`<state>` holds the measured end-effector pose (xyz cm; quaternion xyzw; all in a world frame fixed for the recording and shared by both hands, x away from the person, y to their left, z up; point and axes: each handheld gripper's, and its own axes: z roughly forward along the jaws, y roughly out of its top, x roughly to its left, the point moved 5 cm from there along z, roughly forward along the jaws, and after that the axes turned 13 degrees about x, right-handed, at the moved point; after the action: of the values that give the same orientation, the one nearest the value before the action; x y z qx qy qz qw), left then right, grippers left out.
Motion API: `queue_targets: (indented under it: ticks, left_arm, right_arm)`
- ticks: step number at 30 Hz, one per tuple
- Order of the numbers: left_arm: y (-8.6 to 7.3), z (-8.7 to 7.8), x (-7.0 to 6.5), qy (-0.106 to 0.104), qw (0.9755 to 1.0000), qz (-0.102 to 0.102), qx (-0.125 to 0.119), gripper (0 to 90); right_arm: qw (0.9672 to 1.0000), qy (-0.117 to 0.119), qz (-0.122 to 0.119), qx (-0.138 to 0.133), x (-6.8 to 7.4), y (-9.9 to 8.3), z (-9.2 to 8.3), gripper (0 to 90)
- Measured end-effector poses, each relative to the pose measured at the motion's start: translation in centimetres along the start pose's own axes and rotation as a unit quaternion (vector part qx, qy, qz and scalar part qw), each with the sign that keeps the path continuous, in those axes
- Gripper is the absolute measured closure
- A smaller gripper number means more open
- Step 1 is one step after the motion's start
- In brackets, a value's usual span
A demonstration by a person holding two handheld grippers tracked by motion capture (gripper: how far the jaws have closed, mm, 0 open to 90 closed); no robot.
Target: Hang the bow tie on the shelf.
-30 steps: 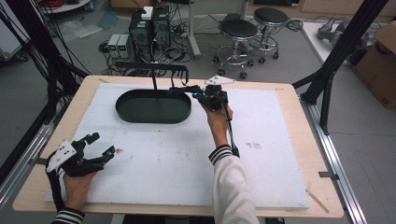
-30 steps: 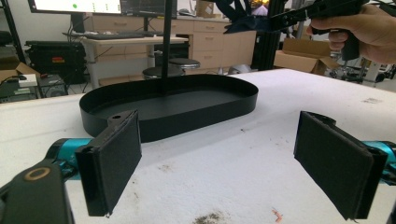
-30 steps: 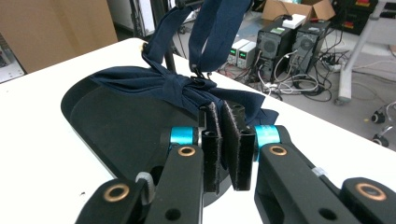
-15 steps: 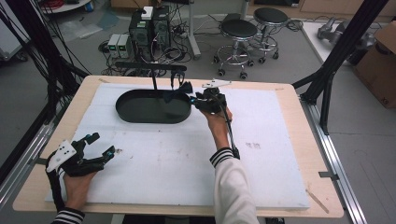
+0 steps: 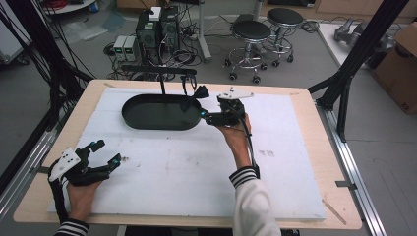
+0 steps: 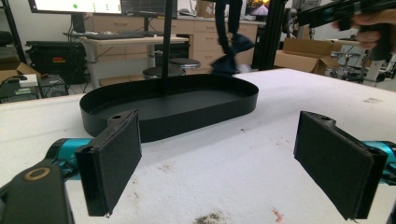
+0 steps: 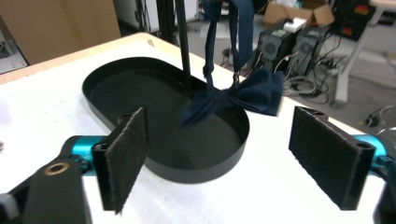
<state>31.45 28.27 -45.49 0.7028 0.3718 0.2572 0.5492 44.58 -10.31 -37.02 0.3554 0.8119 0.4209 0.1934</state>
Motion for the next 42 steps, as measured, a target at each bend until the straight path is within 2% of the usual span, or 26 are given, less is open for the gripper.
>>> queue_targets:
  ticks: [5, 8, 14, 19, 21, 23, 25, 27, 34, 40, 42]
  left_arm:
    - [0.0, 0.0, 0.0, 0.000, 1.0000, 0.000, 0.000, 15.2]
    - [0.0, 0.0, 0.0, 0.000, 1.0000, 0.000, 0.000, 15.2]
    - [0.0, 0.0, -0.1, 0.001, 1.0000, 0.003, 0.000, 15.2]
    - [0.0, 0.0, 0.0, 0.001, 1.0000, 0.001, 0.003, 15.2]
    - [0.0, 0.1, 0.0, 0.002, 1.0000, 0.000, 0.004, 15.2]
    - [0.0, 0.1, 0.0, 0.003, 1.0000, 0.000, 0.003, 15.2]
    - [0.0, 0.0, -0.1, 0.004, 1.0000, 0.003, 0.003, 15.2]
    - [0.0, 0.0, -0.1, 0.005, 1.0000, 0.005, 0.001, 15.2]
    - [0.0, 0.0, -0.1, 0.008, 0.9999, 0.007, 0.001, 15.2]
    - [0.0, -0.1, -0.2, 0.014, 0.9998, 0.010, -0.003, 15.2]
    - [0.0, -0.1, -0.2, 0.016, 0.9998, 0.010, -0.004, 15.3]
  right_arm:
    - [0.9998, -0.003, 0.001, -0.022, -0.1, -1.8, -3.7, 15.7]
    - [0.9991, -0.010, 0.004, -0.040, -0.2, -3.5, -5.9, 15.7]
    - [0.9973, -0.031, 0.013, -0.065, -0.6, -7.9, -9.7, 13.6]
    - [0.9954, -0.044, 0.030, -0.080, -0.7, -11.8, -11.6, 13.6]
    - [0.9943, -0.045, 0.041, -0.087, -0.7, -13.2, -11.9, 13.6]
    - [0.9948, -0.054, 0.040, -0.077, -0.8, -14.4, -12.0, 11.8]
    - [0.9935, -0.058, 0.038, -0.091, -0.7, -15.2, -12.1, 11.8]
    - [0.9934, -0.062, 0.040, -0.088, -0.7, -15.9, -12.1, 11.8]
    - [0.9916, -0.076, 0.037, -0.098, -0.7, -17.5, -12.0, 11.8]
    - [0.9908, -0.081, 0.048, -0.097, -0.6, -18.7, -11.4, 11.8]
    - [0.9904, -0.088, 0.037, -0.100, -0.6, -18.6, -11.4, 11.8]
